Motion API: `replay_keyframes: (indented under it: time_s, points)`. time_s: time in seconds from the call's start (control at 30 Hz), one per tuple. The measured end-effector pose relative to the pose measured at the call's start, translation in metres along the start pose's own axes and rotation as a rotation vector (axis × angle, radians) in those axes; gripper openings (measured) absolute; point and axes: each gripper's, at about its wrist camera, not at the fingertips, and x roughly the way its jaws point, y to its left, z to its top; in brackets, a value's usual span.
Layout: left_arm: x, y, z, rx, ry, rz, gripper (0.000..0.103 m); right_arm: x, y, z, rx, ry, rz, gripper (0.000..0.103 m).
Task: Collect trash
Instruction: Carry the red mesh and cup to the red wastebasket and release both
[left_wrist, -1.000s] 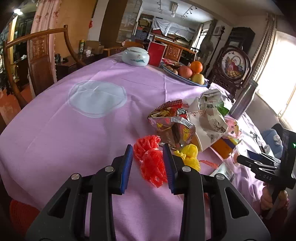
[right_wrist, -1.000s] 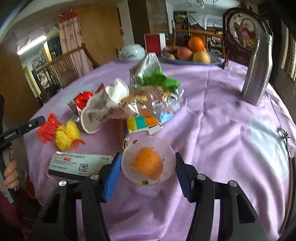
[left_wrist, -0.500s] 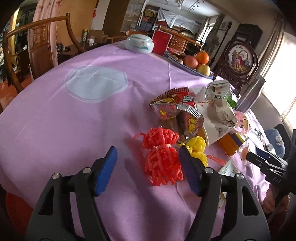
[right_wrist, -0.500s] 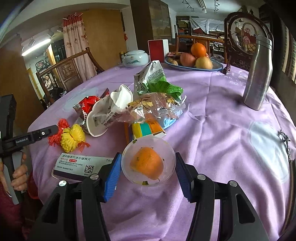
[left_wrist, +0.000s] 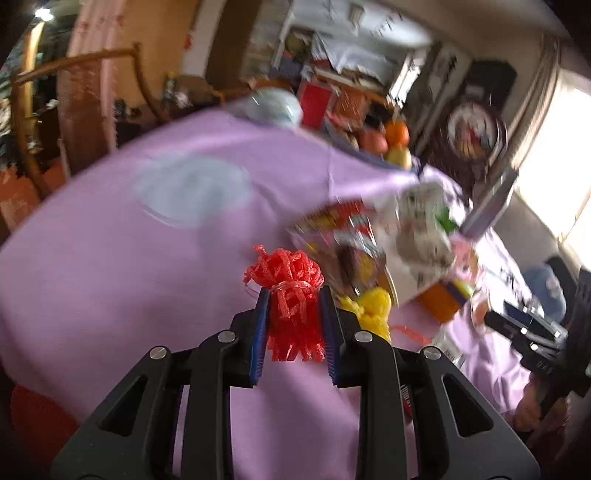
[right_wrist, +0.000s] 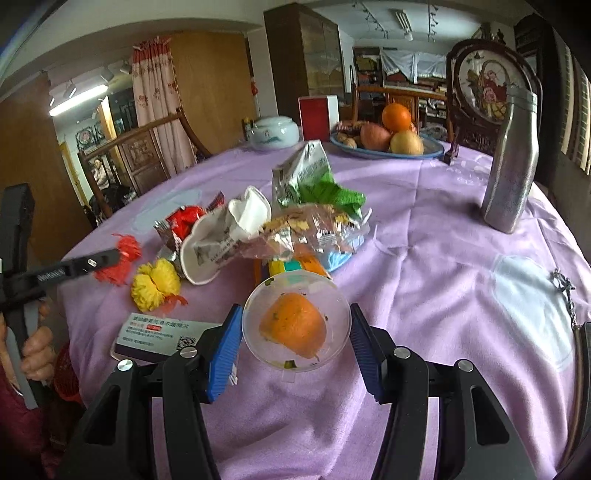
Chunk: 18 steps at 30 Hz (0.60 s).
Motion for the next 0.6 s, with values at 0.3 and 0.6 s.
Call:
replay_keyframes:
  time_s: [0.3, 0.6]
  points:
    - [-0.104, 0.101, -0.024, -0.183, -0.143, 0.302, 0.027, -0.024, 0.039, 0.023, -0.054, -0.102, 0.135, 0.057]
    - [-0.149, 0.225, -0.111, -0.510, -0.079, 0.671, 0.028, -0.010, 0.147, 0.045, -0.215, -0.058, 0.366, 0.057]
